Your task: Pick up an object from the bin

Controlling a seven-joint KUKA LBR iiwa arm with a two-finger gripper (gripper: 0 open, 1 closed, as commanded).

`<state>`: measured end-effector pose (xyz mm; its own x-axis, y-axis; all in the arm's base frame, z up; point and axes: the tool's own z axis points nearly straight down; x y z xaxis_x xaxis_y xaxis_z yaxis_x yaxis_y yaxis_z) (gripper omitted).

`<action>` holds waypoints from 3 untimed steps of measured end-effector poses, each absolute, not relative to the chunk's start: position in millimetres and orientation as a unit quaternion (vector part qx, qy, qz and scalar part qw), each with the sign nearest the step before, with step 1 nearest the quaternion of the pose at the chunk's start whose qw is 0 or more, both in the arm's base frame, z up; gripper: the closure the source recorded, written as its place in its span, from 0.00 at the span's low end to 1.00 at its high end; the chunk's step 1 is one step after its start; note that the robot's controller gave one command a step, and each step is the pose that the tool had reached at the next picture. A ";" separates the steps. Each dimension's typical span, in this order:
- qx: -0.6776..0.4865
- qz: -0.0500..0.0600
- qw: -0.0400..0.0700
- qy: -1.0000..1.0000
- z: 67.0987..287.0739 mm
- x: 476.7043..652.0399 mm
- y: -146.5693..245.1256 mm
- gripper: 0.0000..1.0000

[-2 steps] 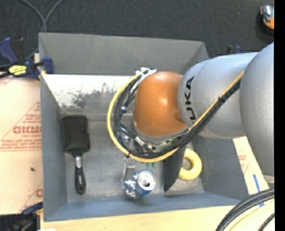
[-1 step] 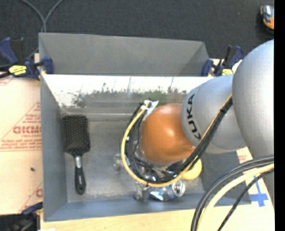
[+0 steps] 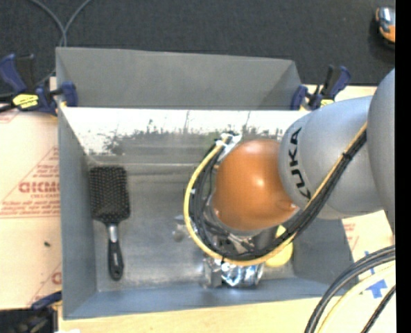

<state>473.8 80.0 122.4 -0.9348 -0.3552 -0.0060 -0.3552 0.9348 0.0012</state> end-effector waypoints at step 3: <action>-0.388 0.001 0.011 0.922 72.6 488.5 -113.4 1.00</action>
Offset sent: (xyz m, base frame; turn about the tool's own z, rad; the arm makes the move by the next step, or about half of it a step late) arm 0.0212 -0.1587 -0.0524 -0.2234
